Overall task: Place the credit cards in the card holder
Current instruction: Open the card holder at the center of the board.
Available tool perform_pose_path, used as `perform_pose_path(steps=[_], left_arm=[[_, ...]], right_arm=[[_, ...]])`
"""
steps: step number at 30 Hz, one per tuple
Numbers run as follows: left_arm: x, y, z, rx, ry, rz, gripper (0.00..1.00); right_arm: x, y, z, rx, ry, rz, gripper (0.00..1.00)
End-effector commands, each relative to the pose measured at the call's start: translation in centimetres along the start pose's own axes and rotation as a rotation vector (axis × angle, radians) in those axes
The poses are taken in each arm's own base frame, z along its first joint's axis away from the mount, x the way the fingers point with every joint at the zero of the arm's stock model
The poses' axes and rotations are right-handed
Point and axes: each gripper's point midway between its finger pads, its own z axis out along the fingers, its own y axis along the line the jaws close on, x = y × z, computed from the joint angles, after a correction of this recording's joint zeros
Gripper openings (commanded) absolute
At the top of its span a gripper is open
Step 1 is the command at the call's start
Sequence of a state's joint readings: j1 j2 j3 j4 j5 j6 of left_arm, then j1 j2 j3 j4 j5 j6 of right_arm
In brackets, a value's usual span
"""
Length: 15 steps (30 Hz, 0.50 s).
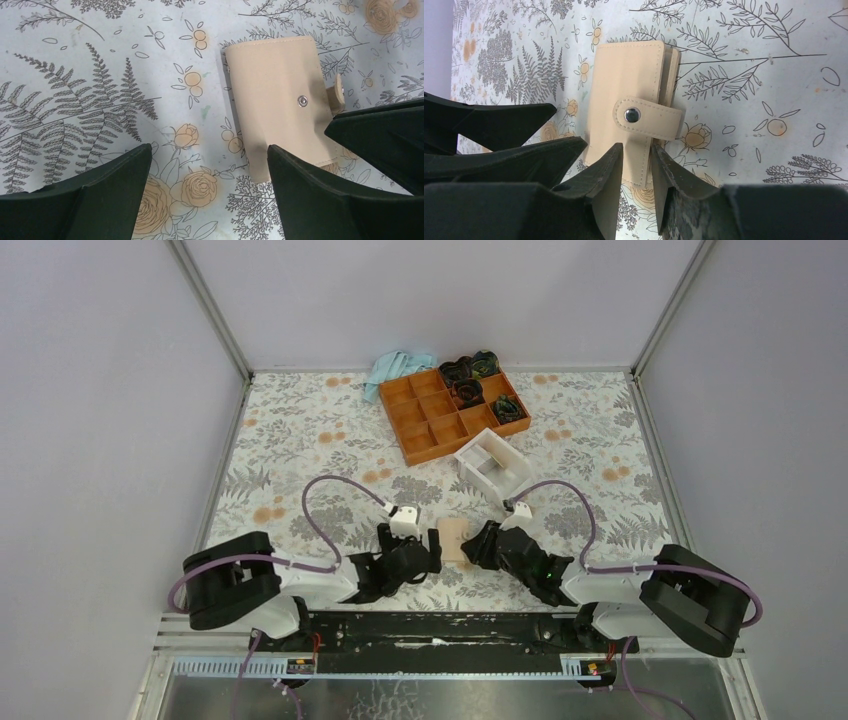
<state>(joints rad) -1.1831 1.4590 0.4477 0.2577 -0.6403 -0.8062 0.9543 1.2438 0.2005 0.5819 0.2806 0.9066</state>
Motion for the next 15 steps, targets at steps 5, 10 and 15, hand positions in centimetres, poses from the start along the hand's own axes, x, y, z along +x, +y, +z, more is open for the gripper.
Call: perform_pose_path(steps=[5, 10, 15], left_arm=[[-0.4, -0.4, -0.4, 0.056, -0.048, -0.128, 0.9], [-0.5, -1.0, -0.4, 0.095, -0.066, -0.212, 0.84], [-0.4, -1.7, -0.2, 0.137, -0.059, -0.279, 0.62]], right_arm=[[-0.6, 1.2, 0.6, -0.048, -0.021, 0.029, 0.35], [-0.5, 1.1, 0.6, -0.049, -0.022, 0.028, 0.35], [-0.6, 1.4, 0.6, -0.056, -0.024, 0.029, 0.35]])
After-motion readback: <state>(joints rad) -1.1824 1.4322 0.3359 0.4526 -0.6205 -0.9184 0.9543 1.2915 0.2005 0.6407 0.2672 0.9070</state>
